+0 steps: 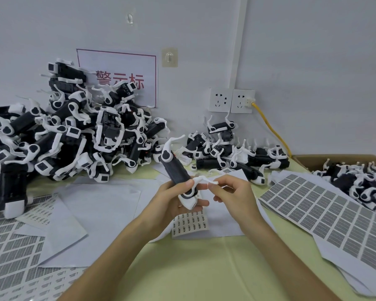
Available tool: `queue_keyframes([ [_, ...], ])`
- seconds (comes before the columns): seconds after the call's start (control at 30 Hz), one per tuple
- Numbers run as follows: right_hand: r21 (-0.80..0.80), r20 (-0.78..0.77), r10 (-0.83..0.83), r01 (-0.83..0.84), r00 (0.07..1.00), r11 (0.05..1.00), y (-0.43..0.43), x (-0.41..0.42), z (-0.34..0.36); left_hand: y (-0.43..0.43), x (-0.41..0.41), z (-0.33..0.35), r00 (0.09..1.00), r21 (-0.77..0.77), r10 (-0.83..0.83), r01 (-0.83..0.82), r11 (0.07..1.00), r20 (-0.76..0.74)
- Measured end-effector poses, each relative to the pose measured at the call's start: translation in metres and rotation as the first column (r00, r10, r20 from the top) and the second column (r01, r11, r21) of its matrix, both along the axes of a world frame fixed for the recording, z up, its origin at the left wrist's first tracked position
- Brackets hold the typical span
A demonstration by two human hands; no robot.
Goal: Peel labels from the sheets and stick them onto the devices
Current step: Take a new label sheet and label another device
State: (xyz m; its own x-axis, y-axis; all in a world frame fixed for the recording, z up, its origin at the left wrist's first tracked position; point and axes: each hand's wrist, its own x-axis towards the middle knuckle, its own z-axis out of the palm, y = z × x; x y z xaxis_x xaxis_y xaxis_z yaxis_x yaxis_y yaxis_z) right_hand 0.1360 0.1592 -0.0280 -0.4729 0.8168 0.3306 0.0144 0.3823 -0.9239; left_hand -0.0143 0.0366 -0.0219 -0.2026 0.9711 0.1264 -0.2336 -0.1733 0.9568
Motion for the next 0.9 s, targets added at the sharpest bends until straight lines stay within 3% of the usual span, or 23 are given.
queue_keyframes([
  [0.13, -0.038, 0.033, -0.037, 0.038, 0.999, 0.999, 0.002, -0.001, -0.005, 0.002, -0.001, -0.002, 1.000, -0.003, 0.006, -0.006, 1.000, 0.030],
  [0.3, -0.058, 0.023, -0.106, 0.108, 0.994, 0.992, 0.004, -0.002, -0.008, 0.005, 0.002, -0.007, 0.998, -0.064, 0.053, -0.056, 0.996, -0.045],
  [0.47, -0.151, -0.149, -0.181, 0.159, 0.972, 0.976, 0.013, 0.005, -0.002, 0.004, -0.005, -0.010, 0.995, -0.111, 0.077, -0.084, 0.990, -0.065],
  [0.63, -0.110, -0.227, -0.005, -0.020, 0.974, 0.994, 0.006, 0.006, 0.007, 0.006, -0.003, -0.012, 0.989, -0.126, 0.072, -0.089, 0.988, -0.130],
  [0.77, 0.006, -0.147, 0.133, -0.134, 0.980, 0.991, -0.003, 0.003, 0.006, 0.007, -0.002, -0.016, 0.980, -0.132, 0.060, -0.086, 0.988, -0.187],
  [0.9, 0.031, -0.114, 0.174, -0.171, 0.978, 0.985, -0.004, 0.002, 0.005, 0.010, -0.001, -0.018, 0.989, -0.192, 0.050, -0.077, 0.978, -0.141],
])
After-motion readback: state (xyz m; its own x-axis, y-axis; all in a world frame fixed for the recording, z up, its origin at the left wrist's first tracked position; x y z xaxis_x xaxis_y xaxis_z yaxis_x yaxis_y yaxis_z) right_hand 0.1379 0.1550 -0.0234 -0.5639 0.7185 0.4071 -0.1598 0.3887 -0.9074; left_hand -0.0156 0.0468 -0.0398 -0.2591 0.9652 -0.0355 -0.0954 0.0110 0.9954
